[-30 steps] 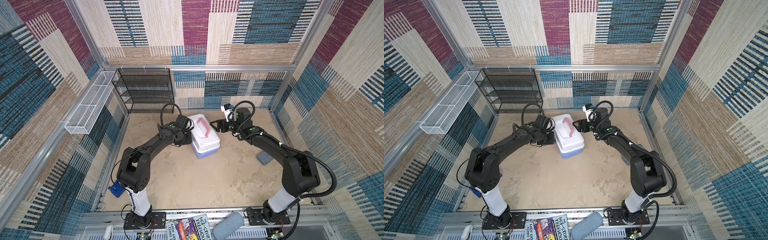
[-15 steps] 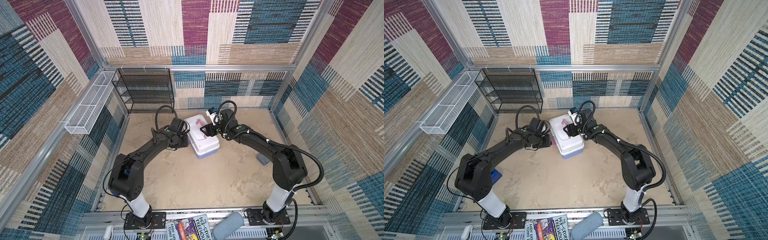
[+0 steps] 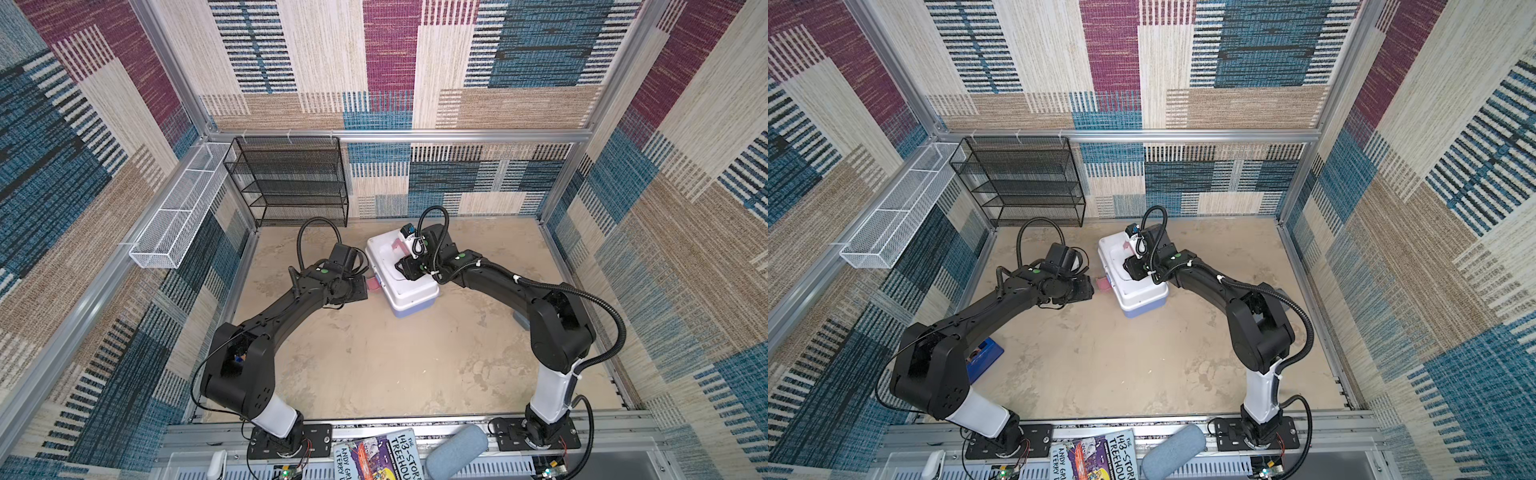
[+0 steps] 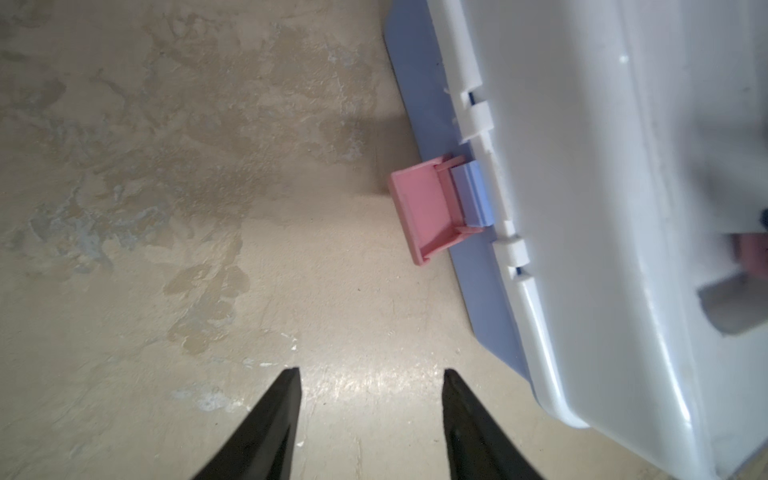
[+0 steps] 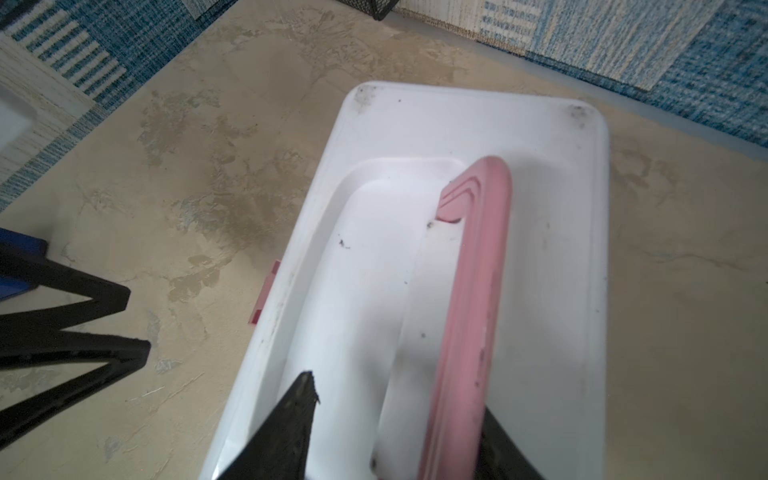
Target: Pack the tool kit
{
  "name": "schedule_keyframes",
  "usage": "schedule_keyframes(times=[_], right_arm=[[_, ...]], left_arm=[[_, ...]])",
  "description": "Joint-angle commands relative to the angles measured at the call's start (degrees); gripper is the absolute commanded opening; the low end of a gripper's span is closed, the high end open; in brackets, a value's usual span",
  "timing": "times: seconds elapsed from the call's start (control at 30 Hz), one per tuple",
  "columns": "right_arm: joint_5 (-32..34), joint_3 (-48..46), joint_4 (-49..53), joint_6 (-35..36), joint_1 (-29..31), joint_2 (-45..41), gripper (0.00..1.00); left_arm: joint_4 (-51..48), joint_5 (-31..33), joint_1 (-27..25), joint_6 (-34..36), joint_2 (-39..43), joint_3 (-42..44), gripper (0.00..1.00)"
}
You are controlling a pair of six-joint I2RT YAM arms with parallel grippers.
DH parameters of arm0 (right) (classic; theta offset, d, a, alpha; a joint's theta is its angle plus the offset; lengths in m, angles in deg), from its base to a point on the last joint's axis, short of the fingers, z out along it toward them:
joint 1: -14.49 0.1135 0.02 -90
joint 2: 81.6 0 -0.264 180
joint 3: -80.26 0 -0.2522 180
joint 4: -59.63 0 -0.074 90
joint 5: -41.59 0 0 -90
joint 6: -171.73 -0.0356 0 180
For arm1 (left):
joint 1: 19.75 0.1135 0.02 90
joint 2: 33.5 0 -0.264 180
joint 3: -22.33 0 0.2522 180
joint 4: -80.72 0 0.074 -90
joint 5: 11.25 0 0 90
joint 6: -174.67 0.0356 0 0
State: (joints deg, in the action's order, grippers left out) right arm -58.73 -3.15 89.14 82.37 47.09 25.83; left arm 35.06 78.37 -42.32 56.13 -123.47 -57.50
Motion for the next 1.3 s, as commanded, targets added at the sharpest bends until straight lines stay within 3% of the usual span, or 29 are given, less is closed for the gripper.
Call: schedule_keyframes(times=[0.0,0.2,0.33,0.83,1.27], right_arm=[[2.2,-0.2,1.7,2.3,0.2,0.2,0.49],[2.6,-1.2,1.5,5.0,0.5,-0.4,0.41],[3.4,-2.1,1.4,6.2,0.7,-0.9,0.33],[-0.4,-9.4,-1.2,12.9,0.7,-6.4,0.1],[-3.7,-15.3,-1.8,17.9,0.7,-10.6,0.09]], left_arm=[[1.8,0.7,0.4,0.5,0.9,1.1,0.62],[3.0,0.8,0.7,0.8,3.0,3.8,0.76],[3.3,0.7,0.7,1.5,3.9,4.8,0.79],[6.0,-1.9,0.2,5.6,6.9,9.9,0.75],[12.7,-2.7,-7.1,9.6,14.2,20.2,0.72]])
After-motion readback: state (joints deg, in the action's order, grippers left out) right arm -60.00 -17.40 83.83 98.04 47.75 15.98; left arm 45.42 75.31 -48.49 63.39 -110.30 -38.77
